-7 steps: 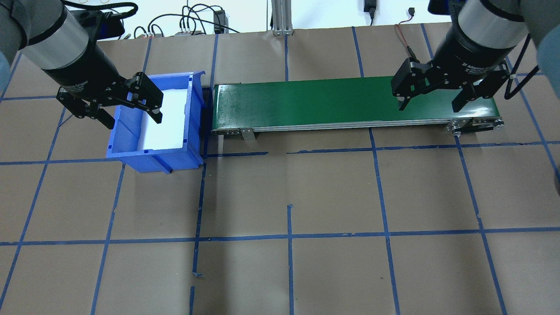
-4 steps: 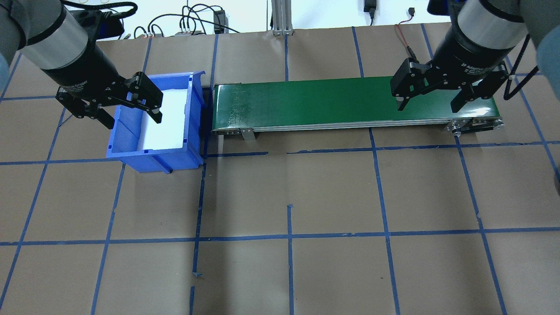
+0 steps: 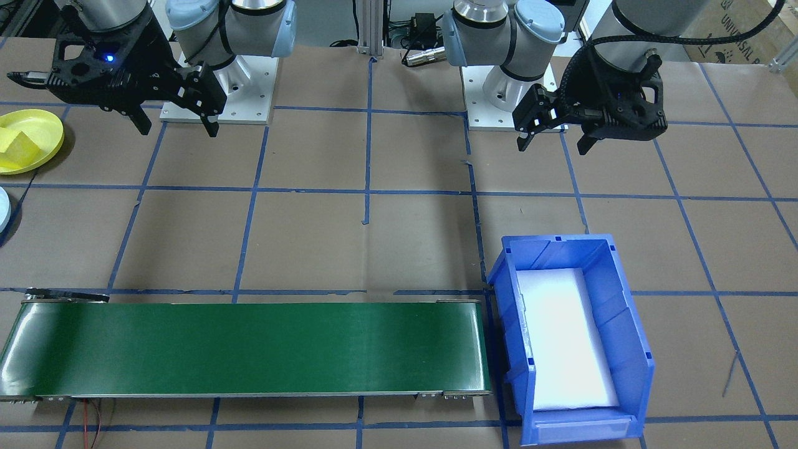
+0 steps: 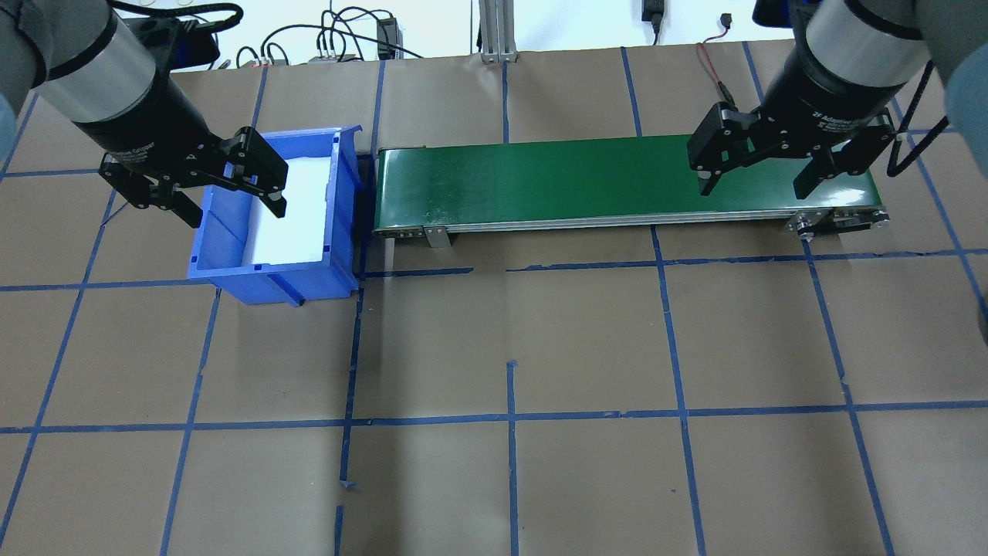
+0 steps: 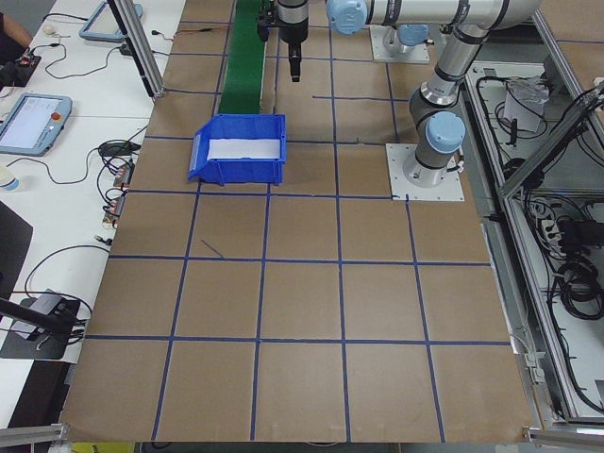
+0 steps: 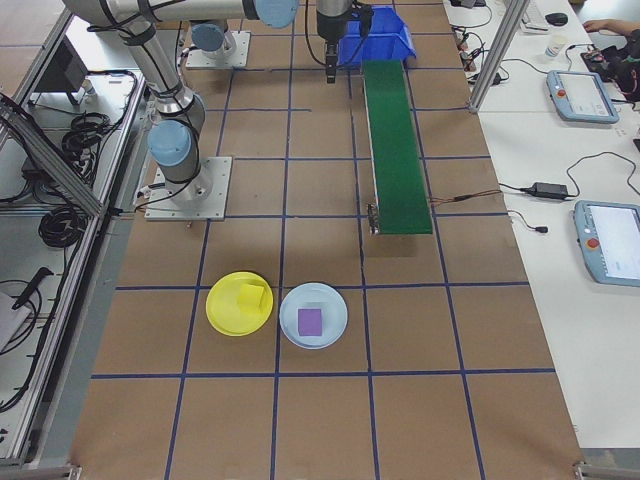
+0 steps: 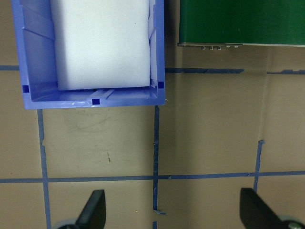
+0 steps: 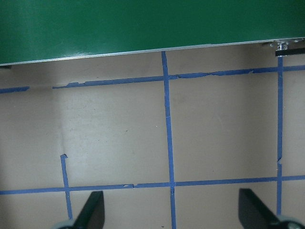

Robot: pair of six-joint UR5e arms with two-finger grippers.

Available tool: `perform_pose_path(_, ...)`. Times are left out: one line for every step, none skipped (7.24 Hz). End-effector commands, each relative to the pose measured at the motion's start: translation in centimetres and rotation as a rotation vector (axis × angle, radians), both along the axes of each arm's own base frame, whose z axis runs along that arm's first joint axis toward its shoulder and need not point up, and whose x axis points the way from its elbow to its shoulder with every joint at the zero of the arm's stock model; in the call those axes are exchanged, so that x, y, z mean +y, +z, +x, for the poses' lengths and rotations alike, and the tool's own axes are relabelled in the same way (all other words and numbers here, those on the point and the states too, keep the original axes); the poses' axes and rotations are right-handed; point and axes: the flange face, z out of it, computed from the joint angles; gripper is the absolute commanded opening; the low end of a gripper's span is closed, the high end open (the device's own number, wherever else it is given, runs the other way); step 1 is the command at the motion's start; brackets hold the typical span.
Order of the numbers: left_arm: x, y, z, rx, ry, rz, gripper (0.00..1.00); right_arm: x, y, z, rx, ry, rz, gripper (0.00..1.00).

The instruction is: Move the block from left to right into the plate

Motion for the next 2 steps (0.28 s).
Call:
perform_pose_path(0.02,-0.07,0.03,0.0,0.001,0.002,1.0,-0.05,-0.05,-0.04,0.0,-0.001,0.001,1.0)
perform_pose_path(0.03,-0.07,-0.06,0.001,-0.001,0.002,1.0,-0.05,-0.05,-0.04,0.0,-0.002,0.001,1.0)
